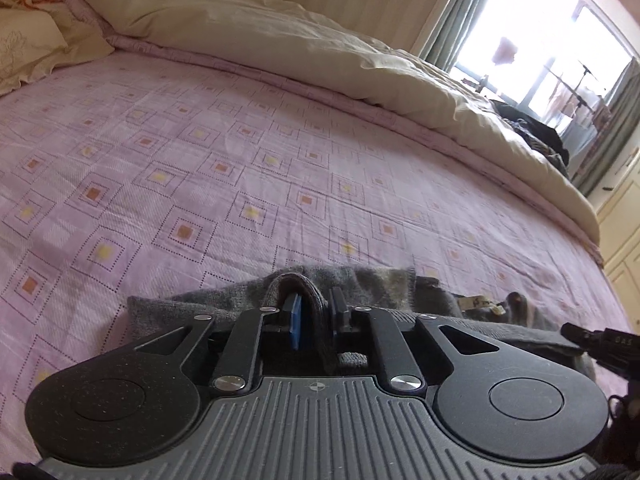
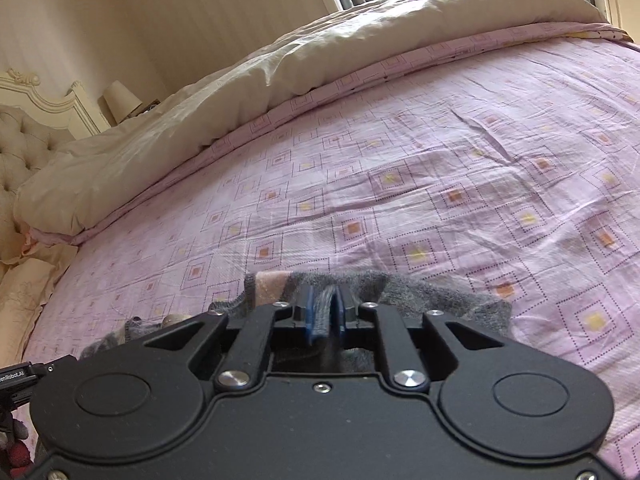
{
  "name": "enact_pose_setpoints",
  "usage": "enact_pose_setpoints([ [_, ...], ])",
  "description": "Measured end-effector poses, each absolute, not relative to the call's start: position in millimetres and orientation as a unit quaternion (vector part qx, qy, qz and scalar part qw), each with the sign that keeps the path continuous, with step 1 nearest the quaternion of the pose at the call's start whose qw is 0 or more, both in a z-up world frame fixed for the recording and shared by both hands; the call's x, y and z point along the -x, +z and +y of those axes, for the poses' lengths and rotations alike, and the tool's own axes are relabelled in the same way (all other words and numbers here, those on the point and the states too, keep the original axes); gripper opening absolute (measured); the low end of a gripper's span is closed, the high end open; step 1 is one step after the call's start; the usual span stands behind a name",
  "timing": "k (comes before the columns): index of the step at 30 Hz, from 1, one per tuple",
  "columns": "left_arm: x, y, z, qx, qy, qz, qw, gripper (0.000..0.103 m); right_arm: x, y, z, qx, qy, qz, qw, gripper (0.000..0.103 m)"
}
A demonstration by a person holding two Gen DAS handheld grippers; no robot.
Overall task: Fold small clothes
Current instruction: 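Grasp the sweater hem with the left tool while the right tool grasps it too, then lift the hem with both tools and fold it toward the collar, then open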
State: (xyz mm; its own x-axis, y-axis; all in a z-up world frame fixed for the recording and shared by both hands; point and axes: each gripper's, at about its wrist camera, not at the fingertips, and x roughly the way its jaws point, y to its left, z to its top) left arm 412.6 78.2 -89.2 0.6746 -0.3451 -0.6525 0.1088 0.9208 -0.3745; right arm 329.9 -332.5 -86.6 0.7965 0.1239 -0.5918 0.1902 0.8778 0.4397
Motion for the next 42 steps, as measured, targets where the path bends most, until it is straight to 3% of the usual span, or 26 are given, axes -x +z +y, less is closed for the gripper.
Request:
enact_pose_setpoints([
  [1,-414,-88,82,0.169,-0.130,0.379,0.901,0.035,-328,-84,-335,-0.248,-0.022,0.310,0.918,0.059],
  [2,-414,-85,87,0.180,-0.128,0.370,0.902,0.049,-326,-80,-338,-0.250,-0.026,0.300,0.920,0.061],
  [4,-411,-75,94,0.183,-0.110,0.344,0.914,0.060,-319,-70,-342,-0.251,-0.028,0.278,0.927,0.061],
  [9,-389,-40,98,0.144,-0.103,0.306,0.935,0.070,-299,-49,-330,-0.219,-0.002,0.259,0.941,0.062],
  [14,-351,-36,60,0.049,-0.133,0.316,0.938,0.071,-286,-59,-280,-0.150,0.036,0.292,0.944,0.063],
  [25,-326,-89,7,-0.129,-0.141,0.338,0.921,0.071,-297,-94,-205,0.050,0.046,0.337,0.939,0.063],
  [26,-331,-95,11,-0.134,-0.133,0.349,0.918,0.073,-299,-97,-210,0.054,0.031,0.335,0.940,0.064],
  [28,-336,-104,29,-0.112,-0.139,0.348,0.920,0.082,-304,-101,-229,0.024,0.008,0.339,0.940,0.077],
  [31,-337,-107,51,-0.066,-0.127,0.358,0.923,0.091,-305,-104,-256,-0.037,0.005,0.346,0.938,0.079],
  [38,-322,-89,62,-0.029,-0.127,0.352,0.927,0.089,-267,-76,-274,-0.071,0.022,0.305,0.950,0.079],
  [42,-289,-75,62,-0.023,-0.133,0.324,0.936,0.089,-234,-68,-267,-0.035,0.020,0.297,0.954,0.081],
])
